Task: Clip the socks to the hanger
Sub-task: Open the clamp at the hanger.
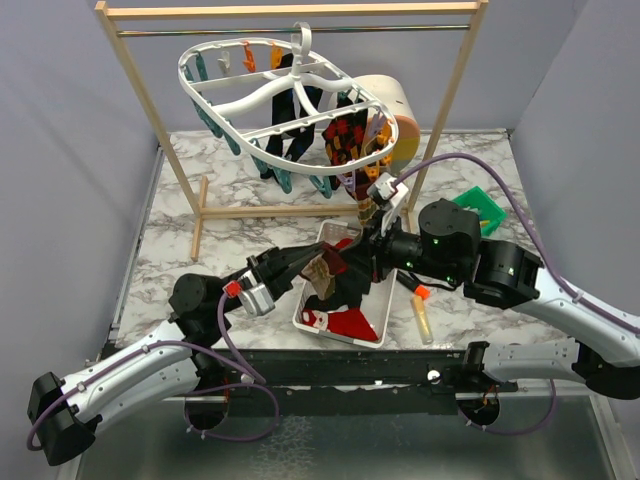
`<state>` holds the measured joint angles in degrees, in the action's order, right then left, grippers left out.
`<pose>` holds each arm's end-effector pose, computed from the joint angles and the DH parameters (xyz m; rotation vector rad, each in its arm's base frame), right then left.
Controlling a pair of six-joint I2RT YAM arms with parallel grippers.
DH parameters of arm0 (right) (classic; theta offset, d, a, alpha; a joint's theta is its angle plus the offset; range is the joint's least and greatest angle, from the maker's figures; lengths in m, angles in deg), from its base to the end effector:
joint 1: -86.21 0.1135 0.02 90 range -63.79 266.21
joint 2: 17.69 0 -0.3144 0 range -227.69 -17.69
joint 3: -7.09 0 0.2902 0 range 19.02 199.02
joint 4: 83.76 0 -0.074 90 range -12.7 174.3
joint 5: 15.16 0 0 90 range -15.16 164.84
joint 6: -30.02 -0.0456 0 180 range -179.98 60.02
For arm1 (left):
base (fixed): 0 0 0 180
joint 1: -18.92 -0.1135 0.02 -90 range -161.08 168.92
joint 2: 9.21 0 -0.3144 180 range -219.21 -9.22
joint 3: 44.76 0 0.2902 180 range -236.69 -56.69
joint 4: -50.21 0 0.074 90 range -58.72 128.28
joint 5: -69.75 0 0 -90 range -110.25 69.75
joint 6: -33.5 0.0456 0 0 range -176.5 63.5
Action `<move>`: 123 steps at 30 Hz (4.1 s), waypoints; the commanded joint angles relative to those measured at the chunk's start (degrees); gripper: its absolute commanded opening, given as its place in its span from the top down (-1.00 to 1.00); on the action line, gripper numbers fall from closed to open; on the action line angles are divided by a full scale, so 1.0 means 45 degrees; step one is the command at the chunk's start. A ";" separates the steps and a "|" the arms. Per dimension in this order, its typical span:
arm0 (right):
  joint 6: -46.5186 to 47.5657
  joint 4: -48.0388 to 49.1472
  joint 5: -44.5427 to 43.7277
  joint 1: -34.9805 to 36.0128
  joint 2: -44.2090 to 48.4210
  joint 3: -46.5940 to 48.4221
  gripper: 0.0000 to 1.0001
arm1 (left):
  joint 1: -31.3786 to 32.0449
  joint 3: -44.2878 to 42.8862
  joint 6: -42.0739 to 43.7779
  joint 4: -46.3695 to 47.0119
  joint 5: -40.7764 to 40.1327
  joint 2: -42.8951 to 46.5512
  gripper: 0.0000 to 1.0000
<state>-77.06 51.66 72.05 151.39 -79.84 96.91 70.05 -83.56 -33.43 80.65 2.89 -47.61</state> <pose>0.1047 0.2210 0.4915 -0.7727 1.8189 0.9270 0.0886 -0.1384 0.3702 0.9233 0.6011 -0.6485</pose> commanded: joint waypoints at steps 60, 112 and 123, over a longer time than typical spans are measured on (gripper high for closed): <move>-0.0140 0.0921 -0.1896 0.0064 0.0595 -0.0123 0.99 | 0.0064 -0.3618 -0.5263 -0.4448 -0.1003 -0.1829 -0.13; 0.0003 -0.0024 -0.3960 0.0064 0.0995 0.0815 -0.18 | 0.0081 -0.2868 -0.3249 -0.4315 -0.1354 -0.1175 1.00; 0.2043 0.1814 -0.6278 0.0055 0.1113 0.0832 -0.40 | 0.0068 -0.2598 -0.2951 -0.4357 -0.3176 -0.0409 1.00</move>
<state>-72.71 57.17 46.98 151.50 -73.02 98.26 70.38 -95.56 -47.83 60.85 -6.18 -50.58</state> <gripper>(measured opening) 0.696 0.013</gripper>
